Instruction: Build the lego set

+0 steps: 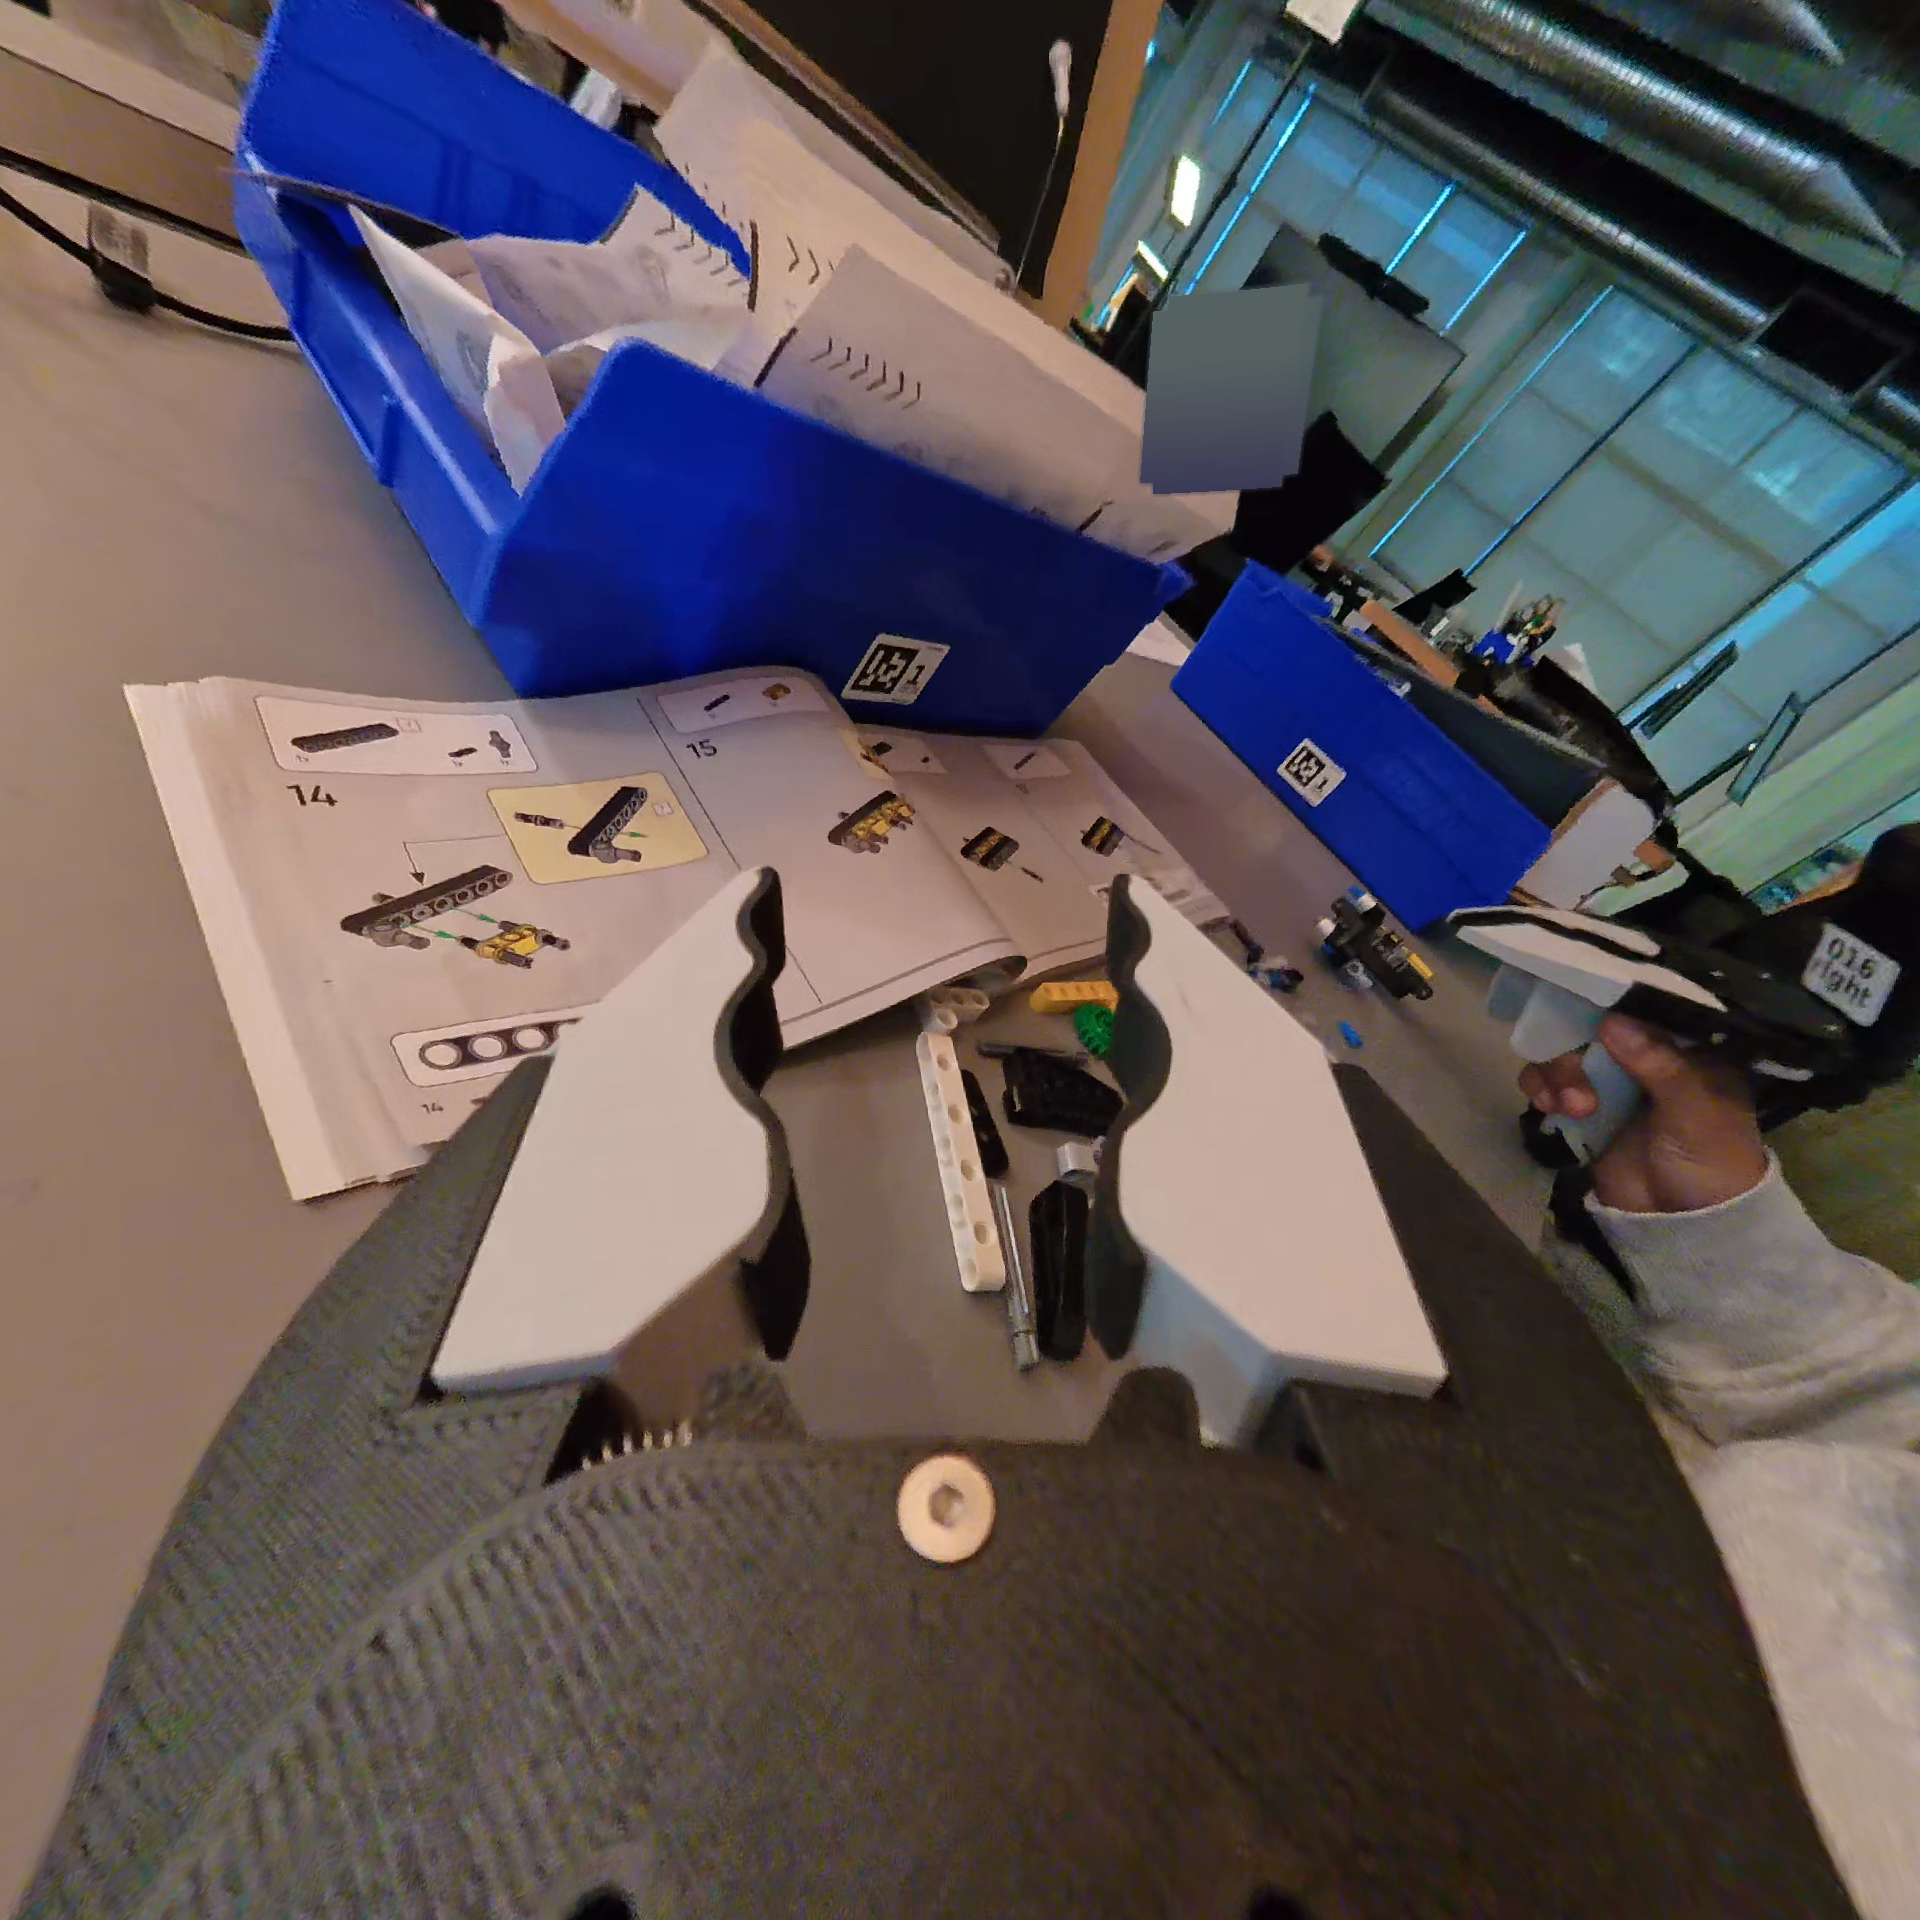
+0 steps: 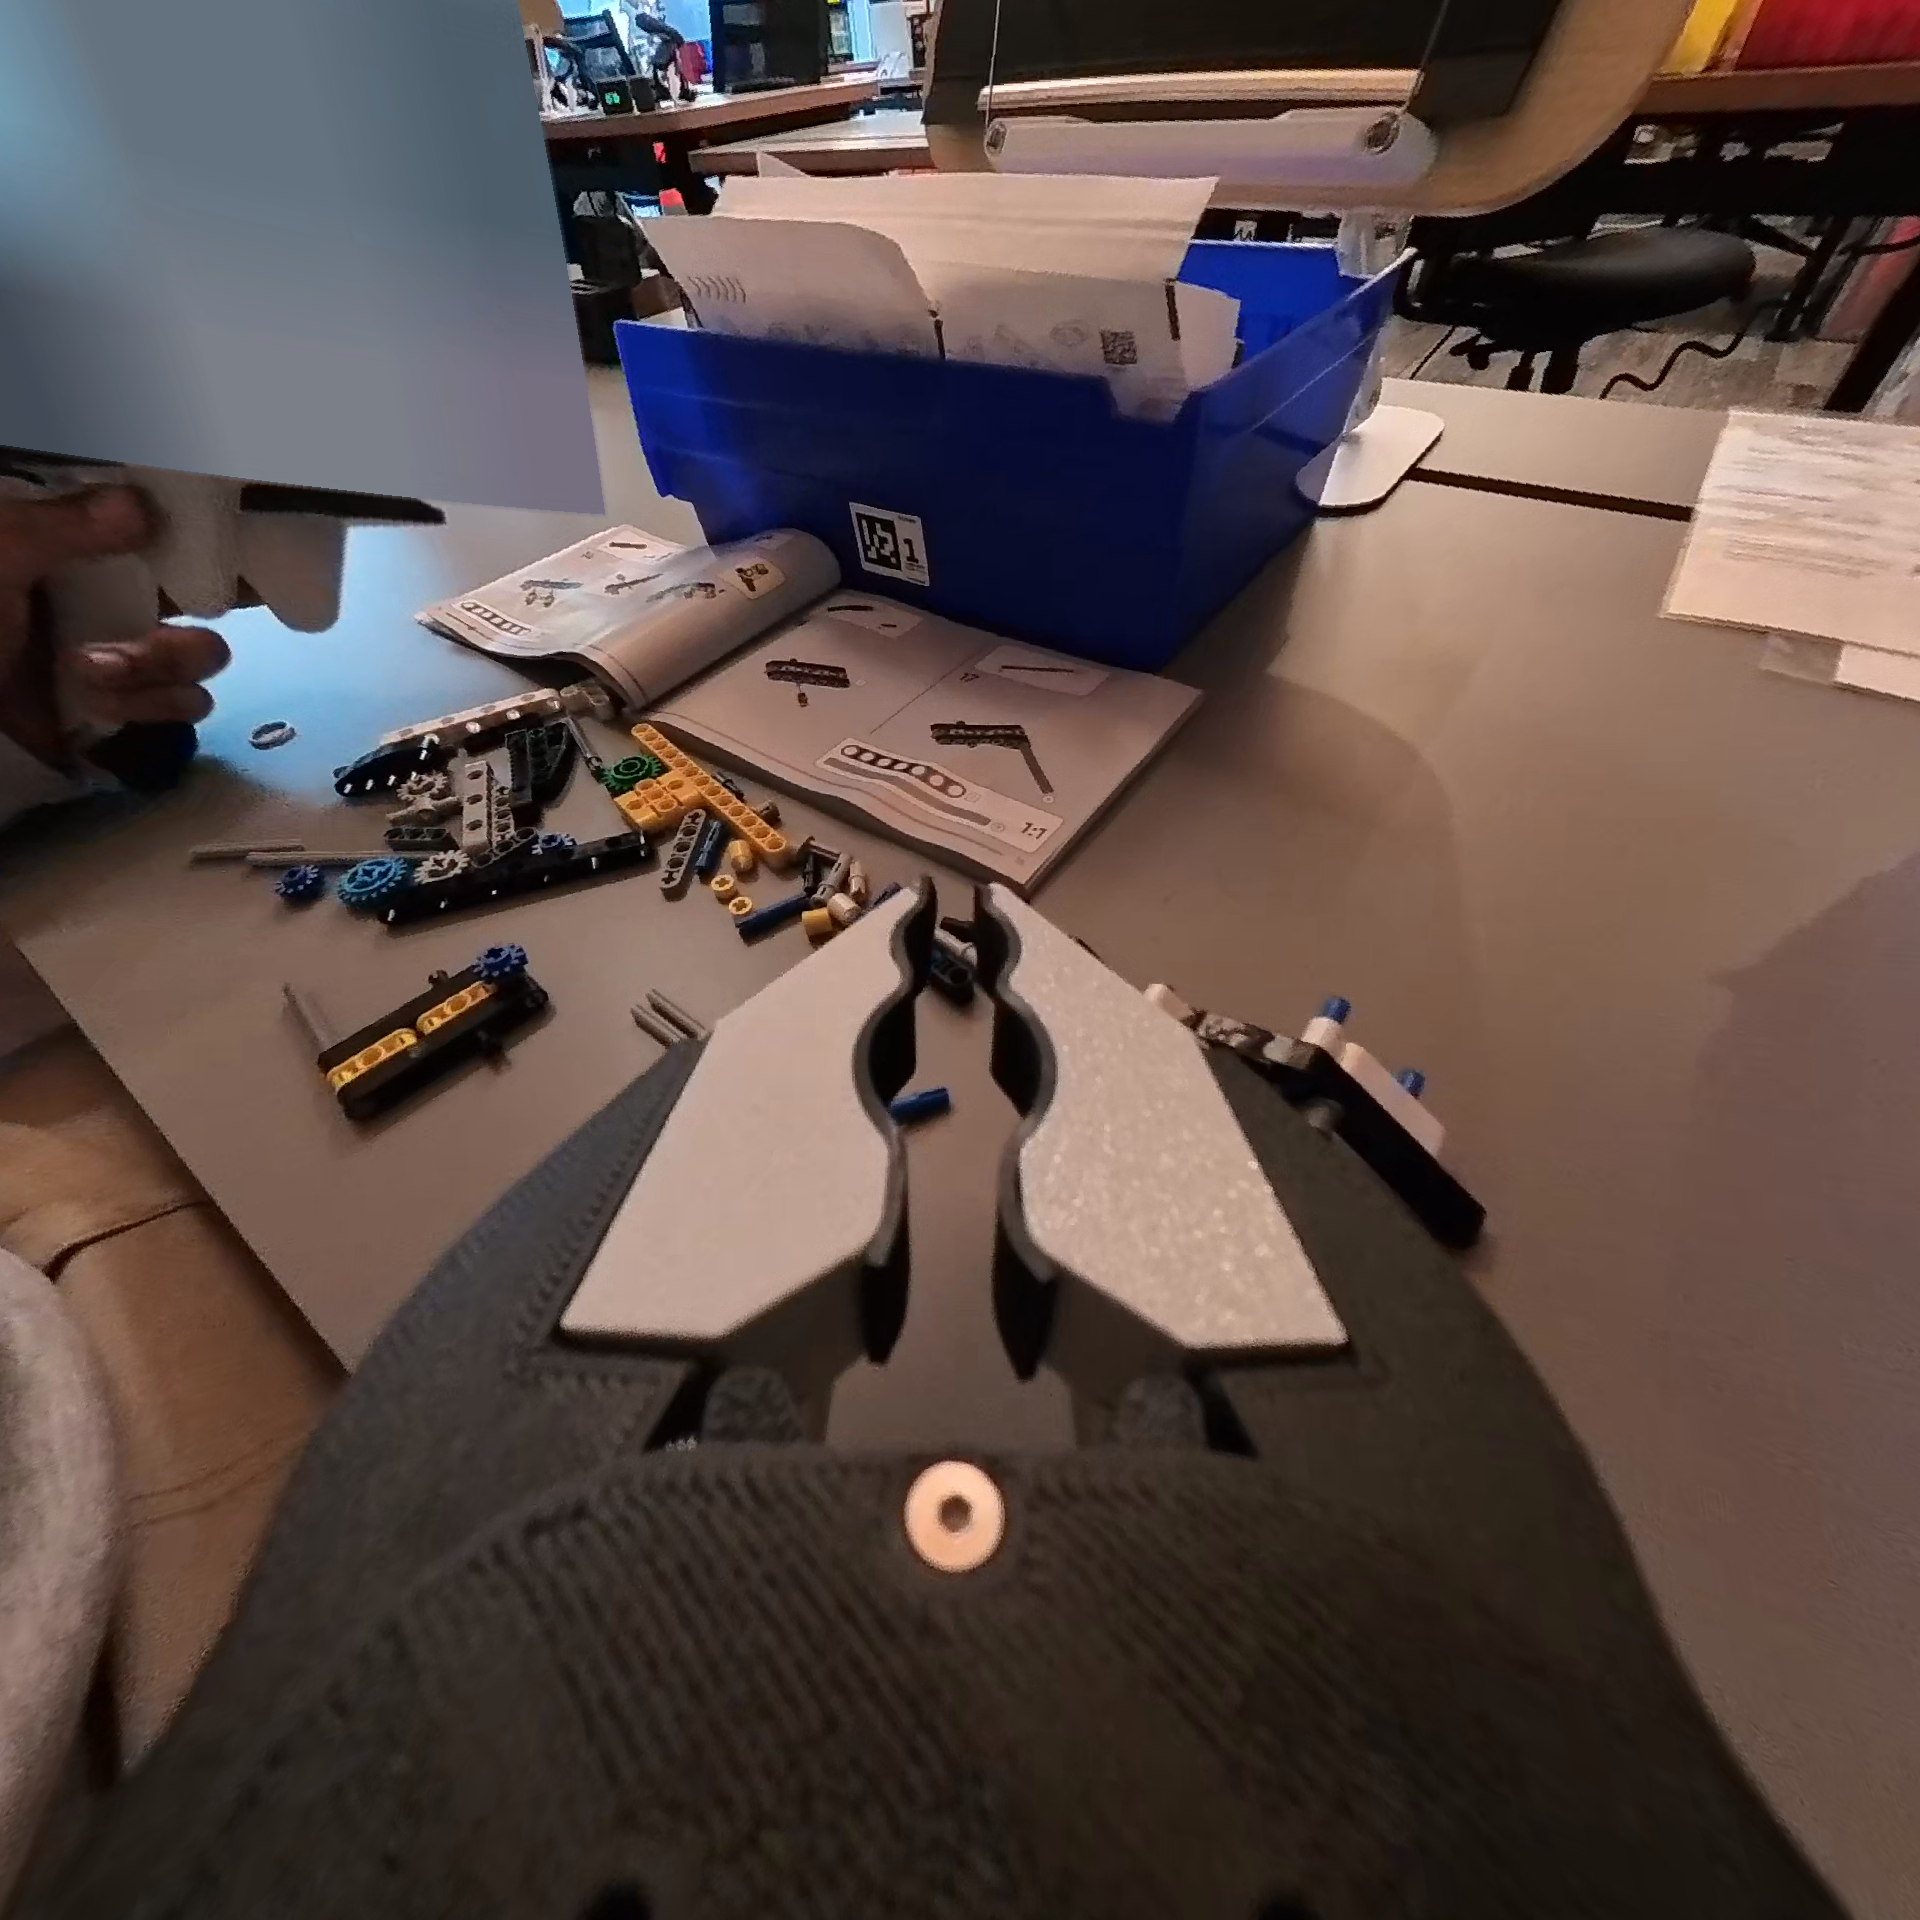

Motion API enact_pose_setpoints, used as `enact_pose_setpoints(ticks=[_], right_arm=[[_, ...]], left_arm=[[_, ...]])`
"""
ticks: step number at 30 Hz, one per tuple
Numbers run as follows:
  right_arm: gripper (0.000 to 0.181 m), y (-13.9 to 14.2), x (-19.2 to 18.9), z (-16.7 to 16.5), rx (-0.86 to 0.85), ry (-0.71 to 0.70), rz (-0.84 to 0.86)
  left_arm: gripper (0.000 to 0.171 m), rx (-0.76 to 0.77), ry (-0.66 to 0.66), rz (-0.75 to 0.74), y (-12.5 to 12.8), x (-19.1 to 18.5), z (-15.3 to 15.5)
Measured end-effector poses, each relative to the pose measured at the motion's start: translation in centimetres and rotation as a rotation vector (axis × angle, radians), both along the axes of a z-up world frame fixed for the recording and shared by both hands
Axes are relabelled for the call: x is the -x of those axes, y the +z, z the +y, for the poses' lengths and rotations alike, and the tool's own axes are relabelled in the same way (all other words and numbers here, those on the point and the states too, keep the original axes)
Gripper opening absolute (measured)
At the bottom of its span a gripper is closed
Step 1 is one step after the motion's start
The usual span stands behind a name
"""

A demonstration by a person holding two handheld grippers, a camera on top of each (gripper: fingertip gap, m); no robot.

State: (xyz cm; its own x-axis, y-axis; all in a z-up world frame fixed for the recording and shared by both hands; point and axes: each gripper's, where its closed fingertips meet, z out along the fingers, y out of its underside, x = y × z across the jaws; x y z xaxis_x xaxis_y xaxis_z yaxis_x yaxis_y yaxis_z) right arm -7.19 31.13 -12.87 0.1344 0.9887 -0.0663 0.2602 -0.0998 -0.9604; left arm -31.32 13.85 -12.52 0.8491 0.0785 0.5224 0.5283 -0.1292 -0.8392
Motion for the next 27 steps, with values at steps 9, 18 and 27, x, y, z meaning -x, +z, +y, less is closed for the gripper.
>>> enact_pose_setpoints(ticks=[9, 18, 27], right_arm=[[0.005, -0.02, 0.00, -0.14, -0.001, 0.006, -0.002], [0.006, 0.02, -0.10, -0.29, 0.009, 0.007, 0.001], [0.006, -0.13, -0.06, -0.45, 0.008, 0.010, -0.009]], left_arm=[[0.059, 0.014, 0.001, 0.017, -0.12, -0.12, 0.19], [0.058, 0.018, 0.002, 0.013, -0.19, -0.10, 0.23], [0.058, 0.016, 0.006, 0.010, -0.19, -0.03, 0.22]])
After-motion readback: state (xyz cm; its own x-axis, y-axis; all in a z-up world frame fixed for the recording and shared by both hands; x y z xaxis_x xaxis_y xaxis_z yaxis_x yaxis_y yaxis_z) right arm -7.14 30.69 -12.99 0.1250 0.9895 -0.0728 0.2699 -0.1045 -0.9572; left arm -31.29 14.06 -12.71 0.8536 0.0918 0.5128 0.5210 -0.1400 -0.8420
